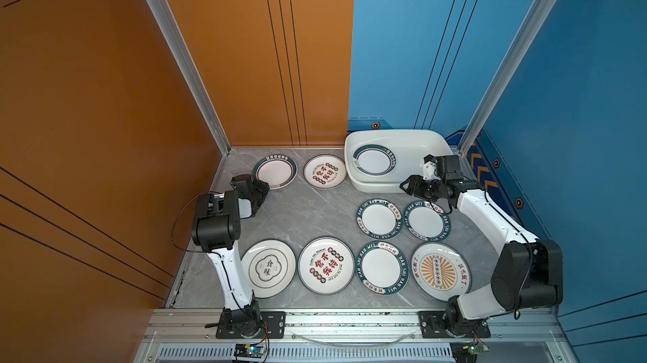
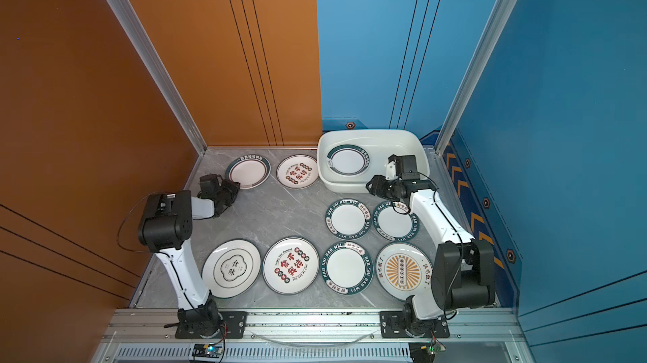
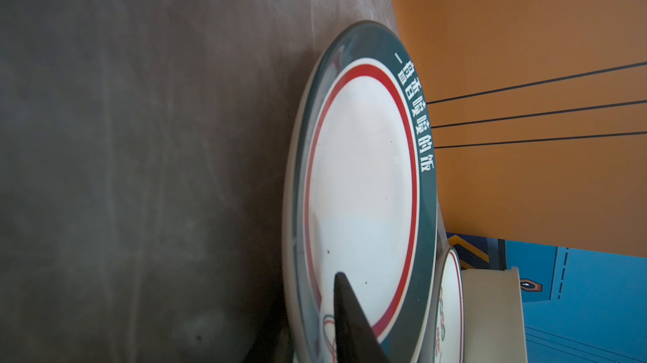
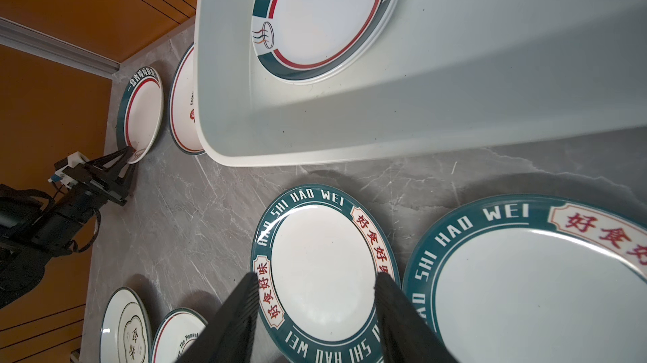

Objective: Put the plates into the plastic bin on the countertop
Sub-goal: 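Grip edge of the green-and-red-rimmed plate with left gripper and tilt upright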

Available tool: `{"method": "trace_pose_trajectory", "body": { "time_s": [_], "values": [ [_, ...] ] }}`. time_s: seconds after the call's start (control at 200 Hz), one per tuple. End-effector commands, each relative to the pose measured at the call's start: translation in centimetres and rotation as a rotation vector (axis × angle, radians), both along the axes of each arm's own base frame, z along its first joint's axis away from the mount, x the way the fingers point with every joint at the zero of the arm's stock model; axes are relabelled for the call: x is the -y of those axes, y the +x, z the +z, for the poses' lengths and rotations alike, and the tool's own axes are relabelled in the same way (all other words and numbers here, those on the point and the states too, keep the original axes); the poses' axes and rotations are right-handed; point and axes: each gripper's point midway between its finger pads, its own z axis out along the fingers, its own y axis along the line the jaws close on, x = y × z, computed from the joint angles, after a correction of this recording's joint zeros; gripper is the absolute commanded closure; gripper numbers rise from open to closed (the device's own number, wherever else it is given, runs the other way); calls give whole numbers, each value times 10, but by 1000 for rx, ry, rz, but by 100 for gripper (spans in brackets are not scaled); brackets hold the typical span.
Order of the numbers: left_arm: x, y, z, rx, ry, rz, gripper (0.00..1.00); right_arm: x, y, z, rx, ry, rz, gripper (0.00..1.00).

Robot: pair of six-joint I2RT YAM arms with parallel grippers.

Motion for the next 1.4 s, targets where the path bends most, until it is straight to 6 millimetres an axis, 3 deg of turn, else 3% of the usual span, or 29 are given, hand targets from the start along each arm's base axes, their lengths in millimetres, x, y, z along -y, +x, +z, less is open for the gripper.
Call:
{"method": "trace_pose_trajectory", "body": {
  "time_s": [0.0, 0.23, 0.491, 0.681, 0.941, 1.066, 1.397],
  "values": [
    [-1, -17, -40, -131, -15, -12, 83, -2, 0, -6, -3, -17, 0, 45],
    [0, -21, -31, -104, -46, -20, 98, -11, 0, -4, 0, -23, 11, 44],
    [8, -35, 3, -15, -95, -38, 100, -24, 2, 4, 14, -27, 31, 45],
    [17, -58, 30, 53, -131, -61, 100, -39, 2, 9, 22, -22, 61, 44],
    [35, -99, 62, 119, -130, -123, 100, -78, 1, 19, 43, 39, 171, 44],
    [52, -116, 74, 146, -144, -179, 100, -97, -1, 25, 55, 88, 217, 44],
    [122, -145, 113, 188, -135, -441, 100, -147, -6, 41, 76, 218, 352, 44]
  ]
}}
